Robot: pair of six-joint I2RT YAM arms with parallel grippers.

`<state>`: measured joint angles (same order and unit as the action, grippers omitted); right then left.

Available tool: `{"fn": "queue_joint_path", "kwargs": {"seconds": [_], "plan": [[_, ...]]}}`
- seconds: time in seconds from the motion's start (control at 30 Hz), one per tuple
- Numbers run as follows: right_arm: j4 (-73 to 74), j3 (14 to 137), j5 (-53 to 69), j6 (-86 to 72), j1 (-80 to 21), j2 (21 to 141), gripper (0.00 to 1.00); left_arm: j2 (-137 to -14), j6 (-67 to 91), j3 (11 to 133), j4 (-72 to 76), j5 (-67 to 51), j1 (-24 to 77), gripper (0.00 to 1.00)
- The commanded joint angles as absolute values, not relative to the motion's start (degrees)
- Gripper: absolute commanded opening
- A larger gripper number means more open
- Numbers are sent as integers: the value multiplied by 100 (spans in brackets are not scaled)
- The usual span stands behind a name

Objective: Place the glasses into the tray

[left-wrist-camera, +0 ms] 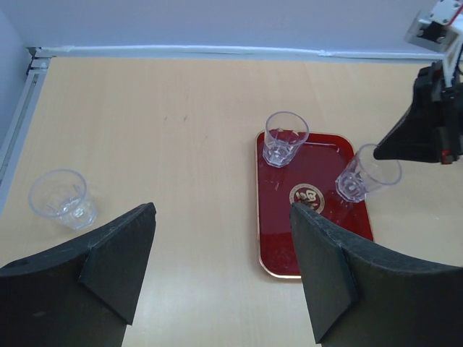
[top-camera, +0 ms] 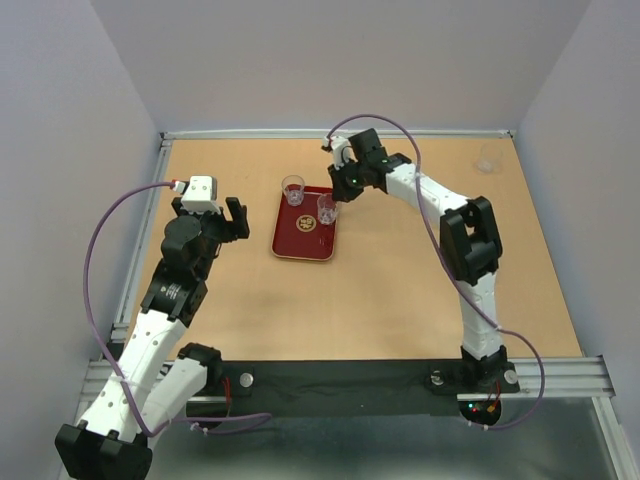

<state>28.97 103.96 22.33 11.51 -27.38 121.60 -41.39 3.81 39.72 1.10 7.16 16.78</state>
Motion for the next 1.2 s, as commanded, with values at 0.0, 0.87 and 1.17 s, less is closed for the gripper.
{"fn": "queue_joint_path", "kwargs": {"seconds": [0.0, 0.87, 1.17], "plan": [[2312, 11029, 1706, 590, -2883, 12462, 0, -4104, 308, 3858, 440, 809, 1670, 85], [1872, 12094, 729, 510, -3173, 13465, 12, -4078, 325, 3858, 457, 765, 1670, 85], [1881, 12041, 721, 677, -3217, 13263, 45, -4043, 316, 3858, 457, 791, 1670, 85]]}}
